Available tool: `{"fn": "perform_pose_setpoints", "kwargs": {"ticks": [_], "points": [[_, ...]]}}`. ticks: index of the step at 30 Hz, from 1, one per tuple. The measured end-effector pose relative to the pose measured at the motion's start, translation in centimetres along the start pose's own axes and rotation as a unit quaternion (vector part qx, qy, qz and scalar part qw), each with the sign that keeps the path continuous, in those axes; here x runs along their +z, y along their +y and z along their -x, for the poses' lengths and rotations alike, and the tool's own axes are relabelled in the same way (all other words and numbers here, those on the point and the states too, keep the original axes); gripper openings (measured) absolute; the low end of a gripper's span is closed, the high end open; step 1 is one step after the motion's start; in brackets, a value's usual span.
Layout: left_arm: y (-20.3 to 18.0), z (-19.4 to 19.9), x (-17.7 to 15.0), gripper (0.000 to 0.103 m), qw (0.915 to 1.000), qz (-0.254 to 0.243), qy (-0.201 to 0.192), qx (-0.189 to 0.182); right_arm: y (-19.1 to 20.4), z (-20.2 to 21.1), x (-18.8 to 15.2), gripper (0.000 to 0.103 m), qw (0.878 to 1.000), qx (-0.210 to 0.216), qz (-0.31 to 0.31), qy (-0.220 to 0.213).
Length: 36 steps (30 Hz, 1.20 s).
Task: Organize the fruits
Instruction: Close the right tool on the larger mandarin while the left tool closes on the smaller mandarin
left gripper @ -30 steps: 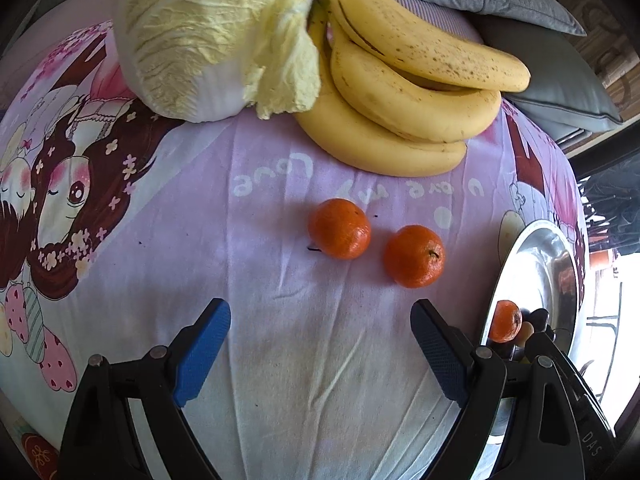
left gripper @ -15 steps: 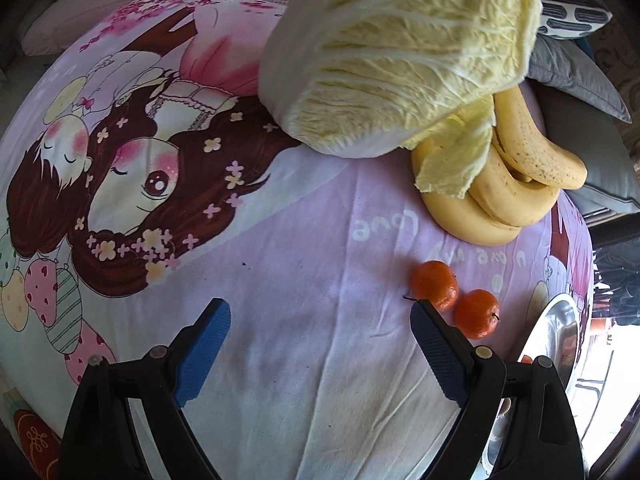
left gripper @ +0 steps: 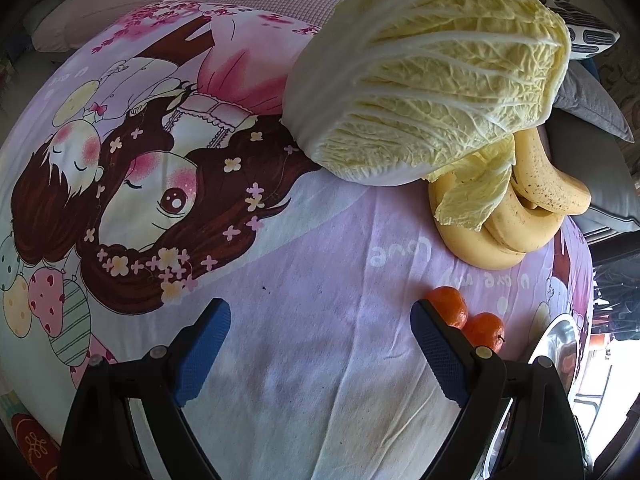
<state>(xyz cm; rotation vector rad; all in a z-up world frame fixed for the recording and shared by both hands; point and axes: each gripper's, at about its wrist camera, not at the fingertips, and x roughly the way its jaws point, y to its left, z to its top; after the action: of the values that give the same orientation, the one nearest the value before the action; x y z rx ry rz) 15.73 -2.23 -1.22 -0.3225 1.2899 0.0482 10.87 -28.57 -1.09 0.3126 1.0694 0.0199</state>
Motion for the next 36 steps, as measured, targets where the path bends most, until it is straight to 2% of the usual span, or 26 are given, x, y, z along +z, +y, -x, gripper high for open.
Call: {"fn": "perform_pose_setpoints", "kwargs": {"ticks": [6, 9, 12, 17, 20, 23, 29, 34, 36], "points": [[0.0, -0.1, 0.5, 0.092, 0.9998, -0.005, -0.019, -0.005, 0.1, -1.0, 0.1, 0.103, 1.000, -0.004, 0.006, 0.006], [-0.4, -0.5, 0.9, 0.092, 0.9998, -0.010, -0.003, -0.017, 0.3, -1.4, 0.2, 0.103, 1.000, 0.000, 0.014, -0.006], [-1.0, -1.1, 1.0, 0.092, 0.9997, -0.019, 0.009, -0.011, 0.6, -1.7, 0.3, 0.102, 1.000, 0.002, 0.019, -0.013], [-2.5, -1.4, 1.1, 0.092, 0.9990, -0.040, 0.011, -0.017, 0.5, -2.6, 0.3, 0.082, 1.000, -0.004, 0.021, -0.009], [-3.7, -1.5, 1.2, 0.091, 0.9982, -0.058, 0.002, -0.016, 0.5, -2.9, 0.3, 0.074, 1.000, 0.001, 0.021, -0.010], [-4.8, -1.6, 1.3, 0.091, 0.9968, -0.071, -0.002, -0.035, 0.7, -3.3, 0.4, 0.063, 1.000, -0.001, 0.025, -0.004], [-8.0, -2.5, 1.1, 0.091, 0.9934, -0.100, 0.000, -0.056, 1.0, -4.2, 0.5, 0.054, 1.000, -0.004, 0.029, 0.005], [-10.4, -4.2, 0.9, 0.075, 0.9914, -0.112, 0.017, -0.065, 0.7, -4.8, 0.5, 0.053, 1.000, -0.003, 0.021, 0.010], [-11.4, -4.9, 0.9, 0.066, 0.9905, -0.116, 0.024, -0.070, 0.6, -4.9, 0.5, 0.051, 1.000, 0.002, 0.019, 0.010]]}}
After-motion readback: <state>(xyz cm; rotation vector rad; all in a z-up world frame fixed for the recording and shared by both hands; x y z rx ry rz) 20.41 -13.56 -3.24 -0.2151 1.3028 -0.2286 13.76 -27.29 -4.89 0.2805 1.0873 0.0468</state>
